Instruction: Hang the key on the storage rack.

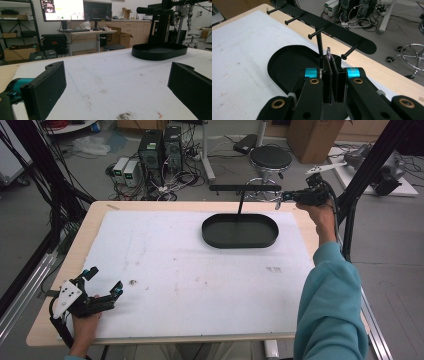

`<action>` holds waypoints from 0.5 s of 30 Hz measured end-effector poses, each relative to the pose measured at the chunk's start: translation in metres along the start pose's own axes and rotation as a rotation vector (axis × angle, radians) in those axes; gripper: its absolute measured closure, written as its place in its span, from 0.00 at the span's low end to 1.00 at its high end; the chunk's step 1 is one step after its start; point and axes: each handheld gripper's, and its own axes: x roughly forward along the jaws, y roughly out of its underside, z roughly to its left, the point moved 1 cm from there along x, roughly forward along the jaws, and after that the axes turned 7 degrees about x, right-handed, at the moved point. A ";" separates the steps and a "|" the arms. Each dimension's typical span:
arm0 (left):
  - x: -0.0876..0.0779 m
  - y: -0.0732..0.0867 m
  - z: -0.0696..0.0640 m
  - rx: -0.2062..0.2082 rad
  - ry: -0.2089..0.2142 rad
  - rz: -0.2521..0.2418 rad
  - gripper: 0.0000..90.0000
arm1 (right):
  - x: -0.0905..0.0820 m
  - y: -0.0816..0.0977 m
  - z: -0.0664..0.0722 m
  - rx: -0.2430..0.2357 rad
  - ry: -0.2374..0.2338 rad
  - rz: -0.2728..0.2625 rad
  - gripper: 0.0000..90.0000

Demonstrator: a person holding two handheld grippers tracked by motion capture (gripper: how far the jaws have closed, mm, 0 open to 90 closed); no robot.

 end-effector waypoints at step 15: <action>0.000 0.000 0.000 0.000 0.000 0.002 0.02 | 0.014 -0.006 -0.005 0.018 0.022 0.046 0.99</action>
